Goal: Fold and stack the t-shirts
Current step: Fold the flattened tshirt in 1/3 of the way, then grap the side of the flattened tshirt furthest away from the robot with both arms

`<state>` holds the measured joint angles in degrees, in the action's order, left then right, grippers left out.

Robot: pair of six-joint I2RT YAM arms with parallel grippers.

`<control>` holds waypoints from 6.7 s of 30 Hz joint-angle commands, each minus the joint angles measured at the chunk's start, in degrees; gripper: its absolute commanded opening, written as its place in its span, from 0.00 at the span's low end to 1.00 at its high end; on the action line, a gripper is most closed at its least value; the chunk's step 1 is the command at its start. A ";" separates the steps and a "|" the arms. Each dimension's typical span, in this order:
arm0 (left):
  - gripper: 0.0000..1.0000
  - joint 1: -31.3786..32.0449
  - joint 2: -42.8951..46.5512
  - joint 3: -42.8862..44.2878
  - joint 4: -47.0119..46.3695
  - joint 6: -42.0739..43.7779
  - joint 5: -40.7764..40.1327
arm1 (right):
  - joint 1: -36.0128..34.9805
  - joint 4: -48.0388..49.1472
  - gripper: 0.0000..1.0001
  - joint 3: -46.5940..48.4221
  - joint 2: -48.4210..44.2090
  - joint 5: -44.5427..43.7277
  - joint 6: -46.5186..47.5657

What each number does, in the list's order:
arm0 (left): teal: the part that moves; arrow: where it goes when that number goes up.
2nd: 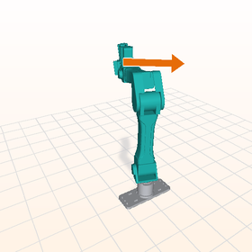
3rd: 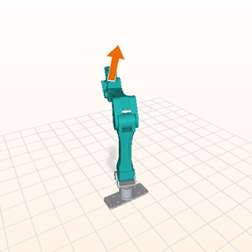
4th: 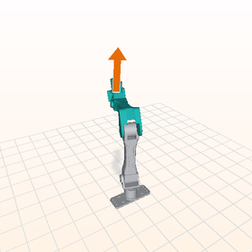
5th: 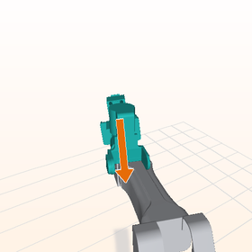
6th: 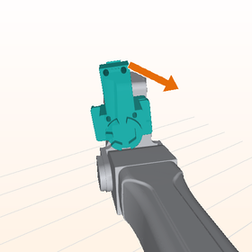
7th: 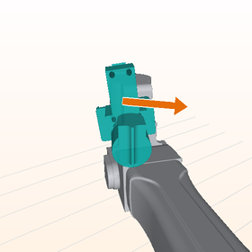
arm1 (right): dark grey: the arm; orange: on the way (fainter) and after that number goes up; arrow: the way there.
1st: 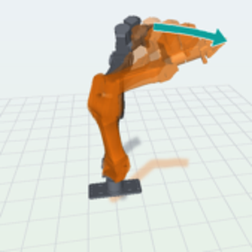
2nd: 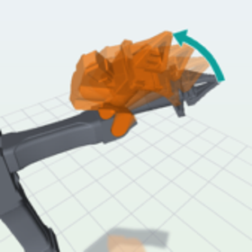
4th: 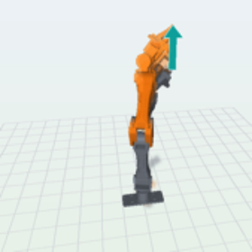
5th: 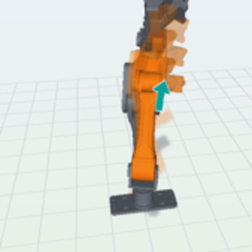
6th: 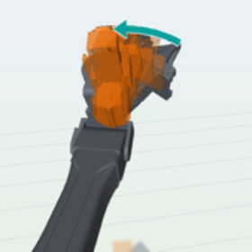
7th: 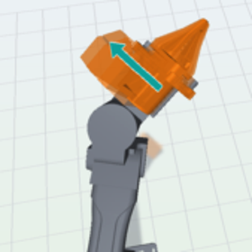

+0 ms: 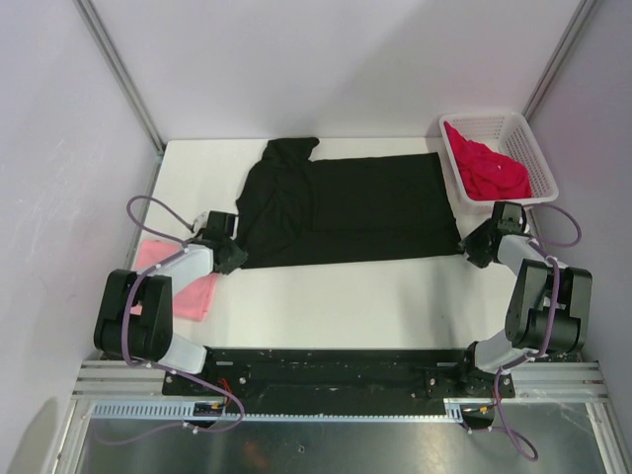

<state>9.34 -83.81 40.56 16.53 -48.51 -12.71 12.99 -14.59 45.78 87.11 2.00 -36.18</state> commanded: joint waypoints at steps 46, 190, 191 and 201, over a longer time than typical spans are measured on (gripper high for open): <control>0.00 -0.38 4.44 2.35 2.34 1.08 -0.89 | -2.95 -6.93 0.00 6.85 7.54 -9.40 0.75; 0.00 -2.47 -47.84 75.73 -0.78 18.49 28.99 | -12.48 -1.16 0.39 34.93 27.63 -20.37 9.85; 0.00 -2.48 -47.58 75.55 -0.79 18.60 29.03 | -13.88 -1.37 0.39 35.14 27.65 -21.21 10.45; 0.00 -3.01 -42.72 71.83 -1.39 19.13 32.48 | -19.87 -1.91 0.39 35.80 25.42 -27.93 13.27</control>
<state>6.87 -133.45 113.71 17.54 -29.56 15.77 -6.44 -20.16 78.76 113.14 -22.31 -24.88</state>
